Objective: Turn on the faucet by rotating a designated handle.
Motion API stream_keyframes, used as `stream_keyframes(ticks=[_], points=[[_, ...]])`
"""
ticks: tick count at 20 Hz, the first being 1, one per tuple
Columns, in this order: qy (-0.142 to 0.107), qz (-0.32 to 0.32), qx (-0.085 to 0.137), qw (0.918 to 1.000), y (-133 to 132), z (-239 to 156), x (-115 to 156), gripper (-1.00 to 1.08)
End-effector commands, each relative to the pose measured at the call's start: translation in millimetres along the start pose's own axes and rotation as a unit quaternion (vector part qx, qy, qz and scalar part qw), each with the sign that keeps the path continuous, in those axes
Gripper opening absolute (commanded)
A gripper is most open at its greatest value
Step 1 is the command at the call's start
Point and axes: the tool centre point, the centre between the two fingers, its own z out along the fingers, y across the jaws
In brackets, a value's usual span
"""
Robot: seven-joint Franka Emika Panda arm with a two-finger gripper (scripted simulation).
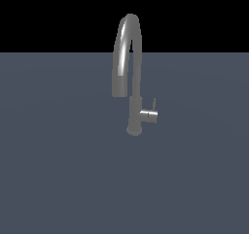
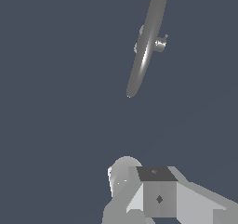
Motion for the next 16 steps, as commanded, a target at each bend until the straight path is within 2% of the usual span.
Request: stream_keyframes(ticks=[1, 9, 16], points=[[0.0, 0.0, 0.0, 1.0, 0.0, 0.0, 0.0, -1.0], [-0.009, 0.012, 0.012, 0.9998, 0.7, 0.6, 9.1, -1.0], [-0.031, 0.044, 0.043, 0.9976, 3.3, 2.8, 32.5, -1.0]])
